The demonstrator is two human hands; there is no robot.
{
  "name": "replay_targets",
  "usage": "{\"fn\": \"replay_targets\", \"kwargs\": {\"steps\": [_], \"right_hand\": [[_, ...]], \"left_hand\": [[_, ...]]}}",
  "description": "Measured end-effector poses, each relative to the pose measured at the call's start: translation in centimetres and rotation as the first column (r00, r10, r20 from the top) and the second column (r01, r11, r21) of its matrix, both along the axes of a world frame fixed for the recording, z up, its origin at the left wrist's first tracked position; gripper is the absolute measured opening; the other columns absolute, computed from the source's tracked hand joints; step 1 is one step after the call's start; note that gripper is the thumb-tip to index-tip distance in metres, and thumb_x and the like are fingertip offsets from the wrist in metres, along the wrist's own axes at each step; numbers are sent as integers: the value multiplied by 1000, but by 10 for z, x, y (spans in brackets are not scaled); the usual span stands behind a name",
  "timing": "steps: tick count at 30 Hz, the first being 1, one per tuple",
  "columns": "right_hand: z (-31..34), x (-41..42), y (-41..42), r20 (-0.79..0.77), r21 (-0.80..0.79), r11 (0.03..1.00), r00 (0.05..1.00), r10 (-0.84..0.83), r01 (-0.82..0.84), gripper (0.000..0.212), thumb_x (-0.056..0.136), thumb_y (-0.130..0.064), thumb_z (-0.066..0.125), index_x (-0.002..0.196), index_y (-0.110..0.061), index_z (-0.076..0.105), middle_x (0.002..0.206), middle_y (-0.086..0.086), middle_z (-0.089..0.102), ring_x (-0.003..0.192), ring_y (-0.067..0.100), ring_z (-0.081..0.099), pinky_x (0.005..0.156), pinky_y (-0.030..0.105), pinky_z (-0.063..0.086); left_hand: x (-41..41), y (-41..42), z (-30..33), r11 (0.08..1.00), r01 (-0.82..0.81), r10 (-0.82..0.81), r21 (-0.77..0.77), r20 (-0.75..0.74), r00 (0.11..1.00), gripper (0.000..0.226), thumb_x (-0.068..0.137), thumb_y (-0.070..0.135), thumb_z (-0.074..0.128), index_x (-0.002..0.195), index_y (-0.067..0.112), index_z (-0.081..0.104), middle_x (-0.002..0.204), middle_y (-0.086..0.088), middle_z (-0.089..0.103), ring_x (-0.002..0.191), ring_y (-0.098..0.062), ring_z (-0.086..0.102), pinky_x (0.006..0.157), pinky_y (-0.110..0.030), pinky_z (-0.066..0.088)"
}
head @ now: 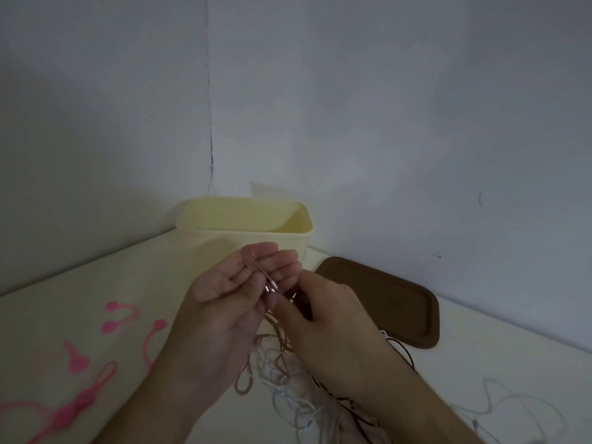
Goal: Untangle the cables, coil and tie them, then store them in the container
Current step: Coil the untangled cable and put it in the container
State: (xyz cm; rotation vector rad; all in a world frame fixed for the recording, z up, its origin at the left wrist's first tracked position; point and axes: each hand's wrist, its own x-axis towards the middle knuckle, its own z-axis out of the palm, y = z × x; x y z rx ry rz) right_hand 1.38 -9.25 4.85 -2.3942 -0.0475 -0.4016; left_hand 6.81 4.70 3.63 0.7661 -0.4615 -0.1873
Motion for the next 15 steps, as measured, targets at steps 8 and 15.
{"fn": "replay_targets", "kwargs": {"steps": [8,15], "right_hand": [[3,-7,9,-35,-387,917,995,90,-96,30,102,-42,32,102,-24,57,92,1,69,84,30,66,75,47,56],[3,-9,12,-22,-546,823,985,169,-153,19,102,-36,36,100,-26,52,90,3,66,80,33,64,73,46,55]], "left_hand": [[12,3,1,951,-309,310,-25,82,947,28,101,-13,45,116,1,64,113,-16,77,116,-32,73,101,-36,56],[10,-2,-9,933,-346,325,101,175,929,34,105,-15,36,122,0,62,119,-16,77,118,-31,72,107,-39,54]]}}
